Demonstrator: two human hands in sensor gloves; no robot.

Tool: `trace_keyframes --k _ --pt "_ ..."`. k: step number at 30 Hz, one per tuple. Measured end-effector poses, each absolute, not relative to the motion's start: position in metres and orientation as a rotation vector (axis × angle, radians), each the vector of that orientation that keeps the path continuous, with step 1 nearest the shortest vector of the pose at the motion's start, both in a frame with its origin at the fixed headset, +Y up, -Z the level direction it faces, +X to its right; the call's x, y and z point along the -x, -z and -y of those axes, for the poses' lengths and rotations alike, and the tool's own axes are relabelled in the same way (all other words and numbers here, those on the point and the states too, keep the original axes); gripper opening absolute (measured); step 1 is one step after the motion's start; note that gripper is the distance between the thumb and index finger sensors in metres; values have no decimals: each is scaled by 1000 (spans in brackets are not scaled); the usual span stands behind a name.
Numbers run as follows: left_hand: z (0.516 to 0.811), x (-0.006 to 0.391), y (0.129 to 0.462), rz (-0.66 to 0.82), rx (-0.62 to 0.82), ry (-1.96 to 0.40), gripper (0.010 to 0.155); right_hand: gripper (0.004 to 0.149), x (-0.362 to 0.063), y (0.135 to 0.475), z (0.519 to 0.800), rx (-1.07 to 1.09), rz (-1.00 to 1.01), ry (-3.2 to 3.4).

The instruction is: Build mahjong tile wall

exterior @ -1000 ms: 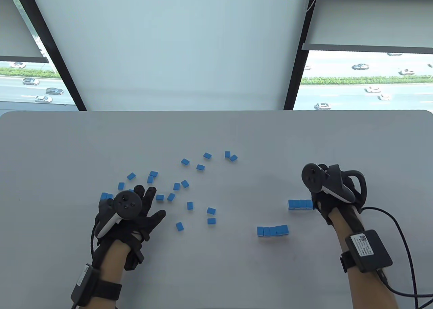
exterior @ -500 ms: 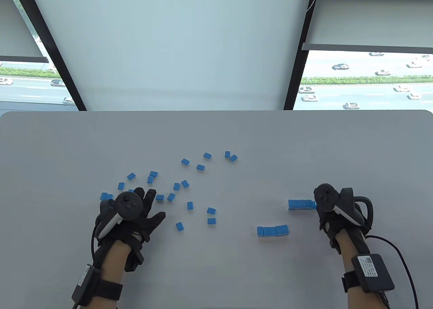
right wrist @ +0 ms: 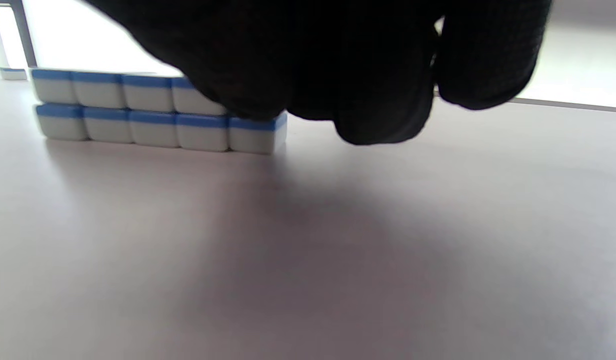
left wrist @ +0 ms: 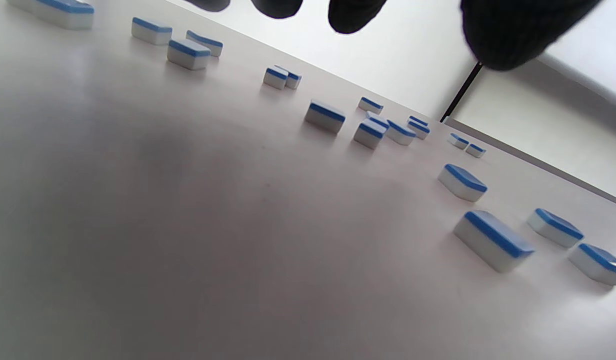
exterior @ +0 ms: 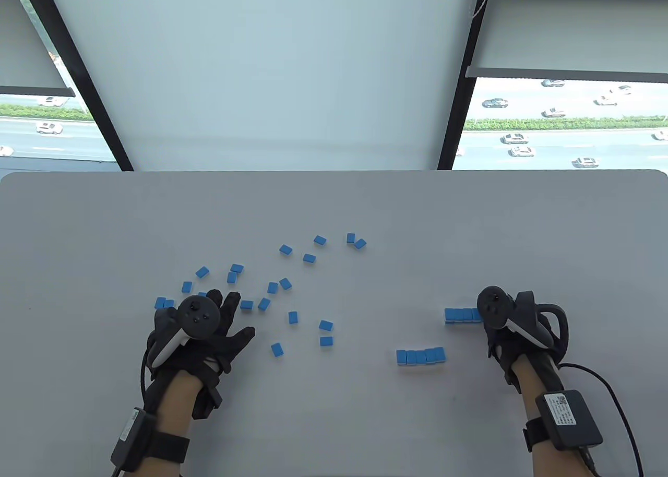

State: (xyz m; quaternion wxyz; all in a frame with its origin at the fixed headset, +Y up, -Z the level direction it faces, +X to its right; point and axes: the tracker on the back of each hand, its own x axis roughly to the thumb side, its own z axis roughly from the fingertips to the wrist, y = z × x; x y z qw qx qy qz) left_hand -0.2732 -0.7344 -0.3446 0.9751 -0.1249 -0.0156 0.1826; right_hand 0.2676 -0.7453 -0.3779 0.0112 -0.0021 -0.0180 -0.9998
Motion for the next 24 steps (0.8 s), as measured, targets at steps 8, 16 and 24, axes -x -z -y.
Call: trace_keyframes --k 8,16,24 --pt "735 273 345 34 251 -368 83 54 -267 377 746 15 55 3134" --pt "735 273 345 34 249 -369 83 57 -268 377 746 17 50 3147" --pt "733 272 345 34 242 -367 83 57 -278 368 729 -54 13 3225"
